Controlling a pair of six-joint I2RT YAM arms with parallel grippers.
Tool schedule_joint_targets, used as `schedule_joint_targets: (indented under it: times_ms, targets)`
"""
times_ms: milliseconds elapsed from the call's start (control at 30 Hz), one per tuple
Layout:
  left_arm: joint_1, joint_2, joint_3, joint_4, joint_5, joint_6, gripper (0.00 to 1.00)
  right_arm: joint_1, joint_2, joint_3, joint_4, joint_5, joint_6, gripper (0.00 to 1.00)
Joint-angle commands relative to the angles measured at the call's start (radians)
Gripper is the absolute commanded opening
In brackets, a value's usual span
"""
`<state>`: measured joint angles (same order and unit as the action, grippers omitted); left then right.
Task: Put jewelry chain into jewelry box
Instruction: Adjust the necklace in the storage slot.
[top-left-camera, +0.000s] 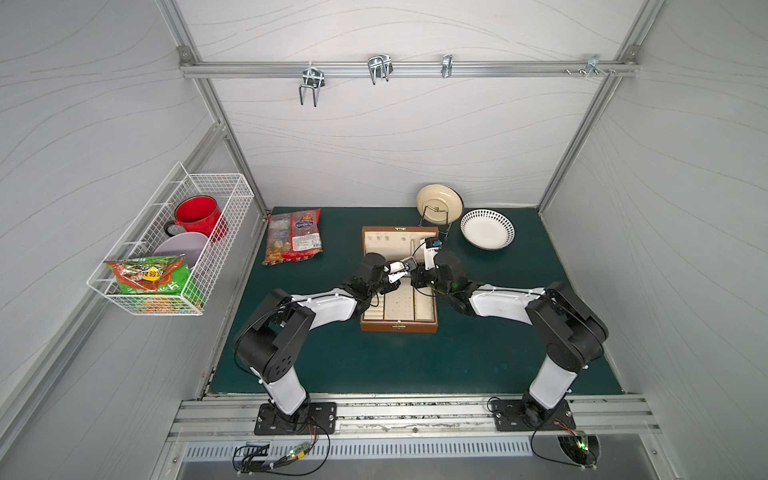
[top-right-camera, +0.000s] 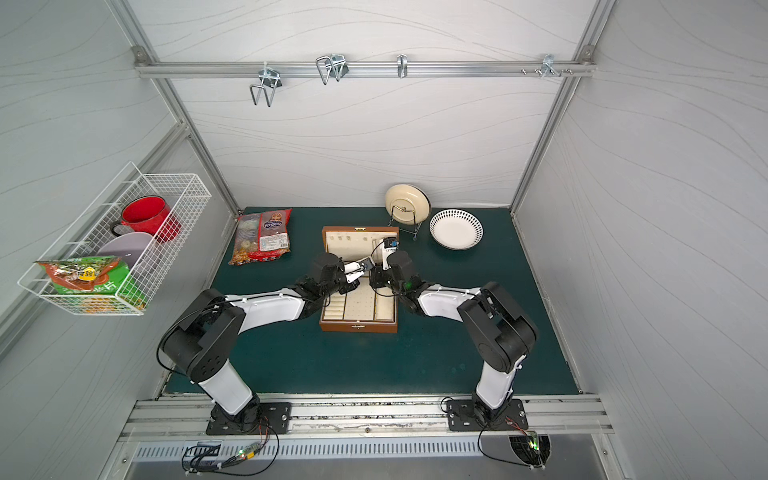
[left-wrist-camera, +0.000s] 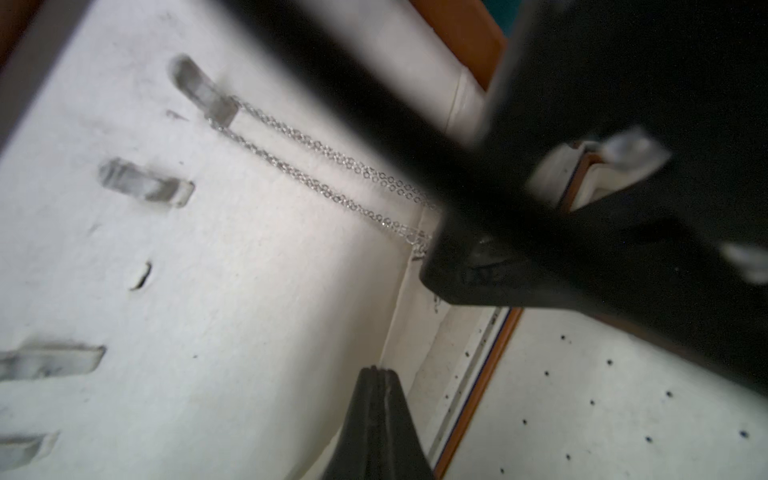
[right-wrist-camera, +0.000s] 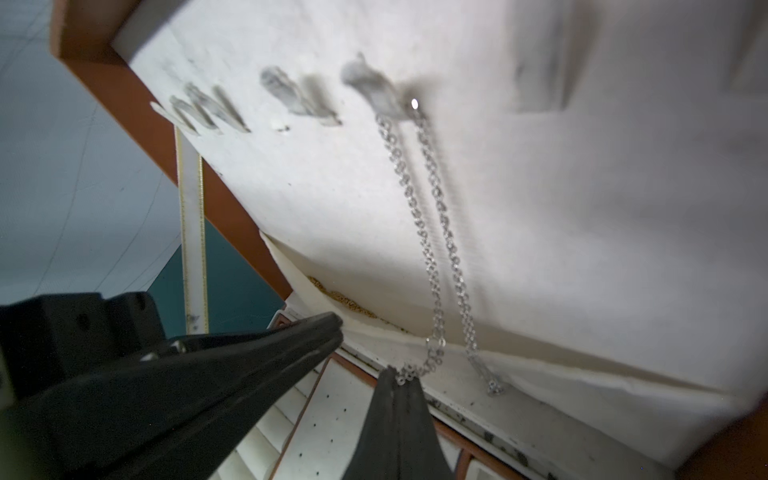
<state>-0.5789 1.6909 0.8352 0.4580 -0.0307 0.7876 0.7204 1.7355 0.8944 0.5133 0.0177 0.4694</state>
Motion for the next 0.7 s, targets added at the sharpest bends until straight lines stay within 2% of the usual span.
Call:
schedule_joint_targets:
  times_ms: [0,667]
  targets:
    - [-0.018,-0.013,-0.004,-0.003,0.018,0.006,0.0,0.005,-0.044,0.031,-0.002,-0.014,-0.016,0.0]
    - [-0.024,-0.024,-0.047,0.057,0.021,-0.052,0.0,-0.054,0.01,0.056,0.08,-0.153,0.085,0.0]
